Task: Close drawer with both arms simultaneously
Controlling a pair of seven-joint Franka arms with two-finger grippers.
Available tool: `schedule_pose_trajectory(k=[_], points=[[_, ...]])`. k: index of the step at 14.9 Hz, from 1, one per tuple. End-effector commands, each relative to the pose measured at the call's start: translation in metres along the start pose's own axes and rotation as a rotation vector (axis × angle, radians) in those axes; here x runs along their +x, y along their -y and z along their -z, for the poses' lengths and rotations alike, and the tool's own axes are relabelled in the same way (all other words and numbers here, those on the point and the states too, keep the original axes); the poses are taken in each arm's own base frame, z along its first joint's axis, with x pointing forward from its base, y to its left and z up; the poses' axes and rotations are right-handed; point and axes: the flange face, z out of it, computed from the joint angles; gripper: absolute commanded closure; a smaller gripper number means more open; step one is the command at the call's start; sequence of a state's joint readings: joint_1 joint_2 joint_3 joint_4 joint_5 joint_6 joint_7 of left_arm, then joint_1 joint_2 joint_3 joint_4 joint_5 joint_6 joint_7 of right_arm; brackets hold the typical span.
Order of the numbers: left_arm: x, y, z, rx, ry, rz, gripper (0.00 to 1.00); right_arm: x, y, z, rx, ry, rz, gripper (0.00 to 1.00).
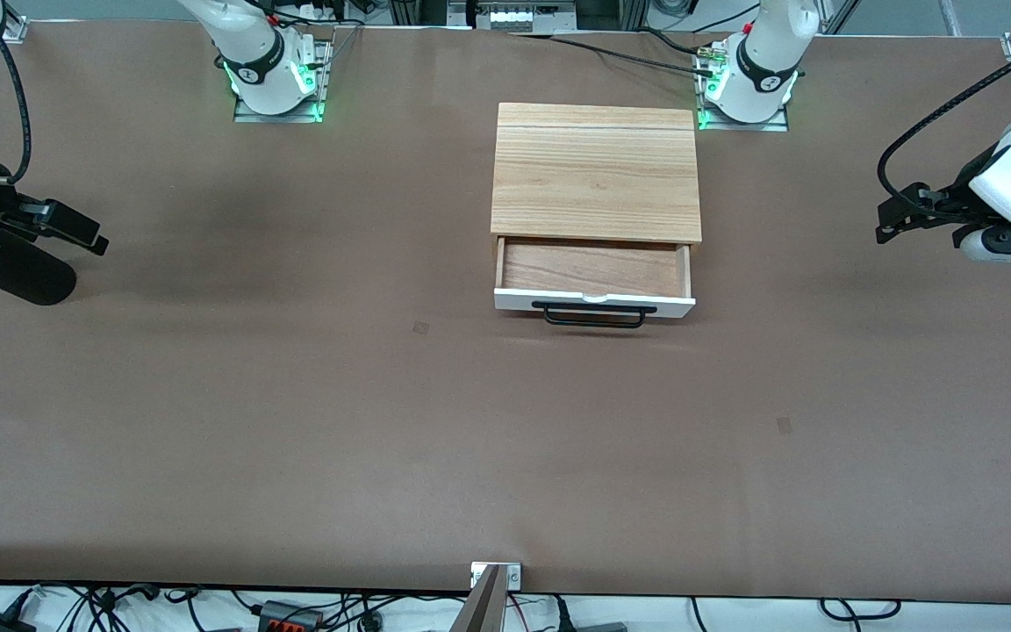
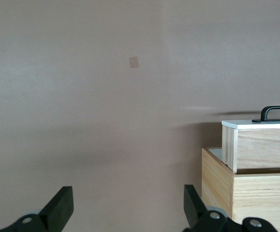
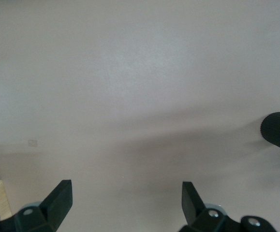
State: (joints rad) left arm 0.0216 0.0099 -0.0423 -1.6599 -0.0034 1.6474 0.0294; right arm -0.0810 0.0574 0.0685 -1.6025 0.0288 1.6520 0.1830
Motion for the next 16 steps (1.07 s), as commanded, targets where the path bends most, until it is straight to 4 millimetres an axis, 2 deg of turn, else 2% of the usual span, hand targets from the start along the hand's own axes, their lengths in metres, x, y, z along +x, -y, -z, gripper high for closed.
schedule_pose_trajectory(k=[1, 7, 10, 12, 14, 16], points=[[0.004, 0.001, 0.006, 0.015, 0.004, -0.008, 0.00, -0.001, 0.000, 0.002, 0.002, -0.008, 0.005, 0.00], [0.006, 0.006, -0.001, 0.014, 0.022, 0.014, 0.00, 0.003, 0.003, 0.004, 0.013, -0.034, -0.004, 0.00], [0.003, 0.003, -0.008, -0.001, 0.071, 0.009, 0.00, 0.008, 0.007, -0.006, 0.017, -0.019, -0.001, 0.00], [0.009, 0.001, -0.022, 0.002, 0.096, 0.007, 0.00, 0.013, 0.023, -0.018, 0.016, -0.013, 0.024, 0.00], [0.015, 0.004, -0.022, 0.001, 0.126, -0.040, 0.00, 0.016, 0.046, -0.030, 0.020, -0.017, 0.061, 0.00], [0.030, 0.000, -0.037, -0.019, 0.156, -0.065, 0.00, 0.020, 0.073, -0.046, 0.024, -0.025, 0.102, 0.00]])
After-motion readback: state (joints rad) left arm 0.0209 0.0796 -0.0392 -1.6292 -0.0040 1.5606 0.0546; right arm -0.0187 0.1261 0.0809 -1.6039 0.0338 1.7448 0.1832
